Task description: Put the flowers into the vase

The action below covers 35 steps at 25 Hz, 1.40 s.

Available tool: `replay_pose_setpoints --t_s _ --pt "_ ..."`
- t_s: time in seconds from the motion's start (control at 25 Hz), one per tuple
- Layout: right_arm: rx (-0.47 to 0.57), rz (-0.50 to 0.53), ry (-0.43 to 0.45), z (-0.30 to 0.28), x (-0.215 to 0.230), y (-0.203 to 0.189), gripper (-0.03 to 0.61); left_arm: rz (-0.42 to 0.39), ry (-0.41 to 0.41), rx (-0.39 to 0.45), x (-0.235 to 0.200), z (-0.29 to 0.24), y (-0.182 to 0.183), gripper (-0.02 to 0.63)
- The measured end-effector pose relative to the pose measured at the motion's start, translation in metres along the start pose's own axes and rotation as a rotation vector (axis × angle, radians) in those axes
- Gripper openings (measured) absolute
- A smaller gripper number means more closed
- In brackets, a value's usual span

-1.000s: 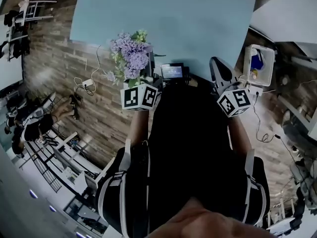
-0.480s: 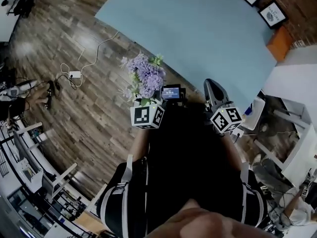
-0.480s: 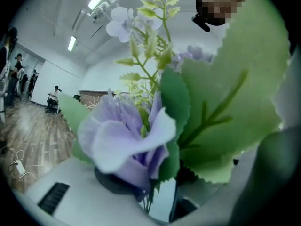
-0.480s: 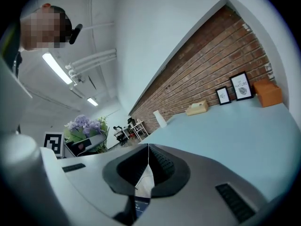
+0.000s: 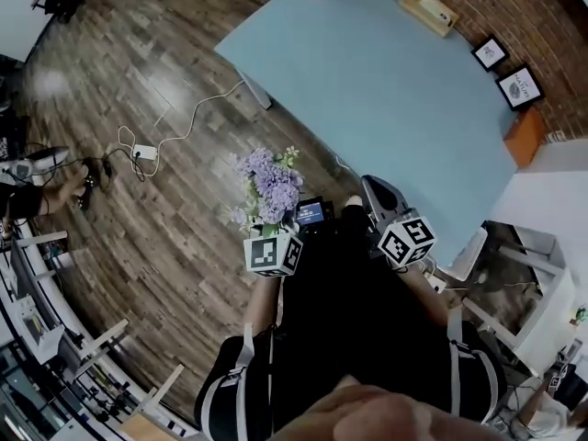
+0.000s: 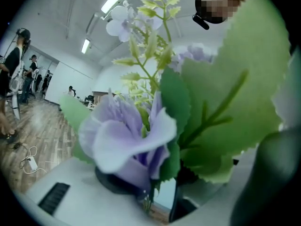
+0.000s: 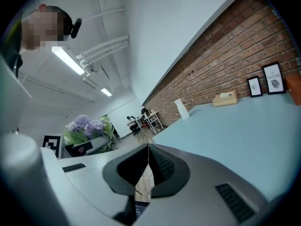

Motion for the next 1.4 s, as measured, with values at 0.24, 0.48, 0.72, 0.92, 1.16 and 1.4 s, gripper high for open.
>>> replay_pose_setpoints --t_s 0.24,0.48,0.72,0.92,1.16,1.4 --pt "-0.066 0.033 0.103 -0.051 -0.009 -0.005 0.018 0.046 0.115 0.013 -0.024 -0.016 0.002 0.207" --pt "-0.053 0.015 0.215 -0.131 -0.011 0.021 0.018 -0.001 0.145 0.018 -0.039 -0.059 0.025 0.207" --pt "0.003 0.005 0.27 -0.186 0.008 0.069 0.018 -0.068 0.12 0.047 -0.044 -0.13 0.062 0.207" --pt "-0.003 -0.031 0.269 -0.215 0.026 0.075 0.018 -0.108 0.136 0.026 -0.057 -0.16 0.072 0.207" --pt "-0.044 -0.046 0.244 -0.244 0.024 0.067 0.018 -0.069 0.157 -0.007 -0.098 -0.174 0.073 0.207" --pt "-0.053 0.004 0.213 -0.304 -0.014 0.069 0.018 -0.014 0.154 0.01 -0.172 -0.181 0.09 0.207"
Point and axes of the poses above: the fingertips, and each gripper's own axes: z backward along the fingers, x to its right, y out of its top, the point moved 2 cm from there along z, backward along the fingers, and after that the axes turned 1 degree about z, right-handed, at the moved point
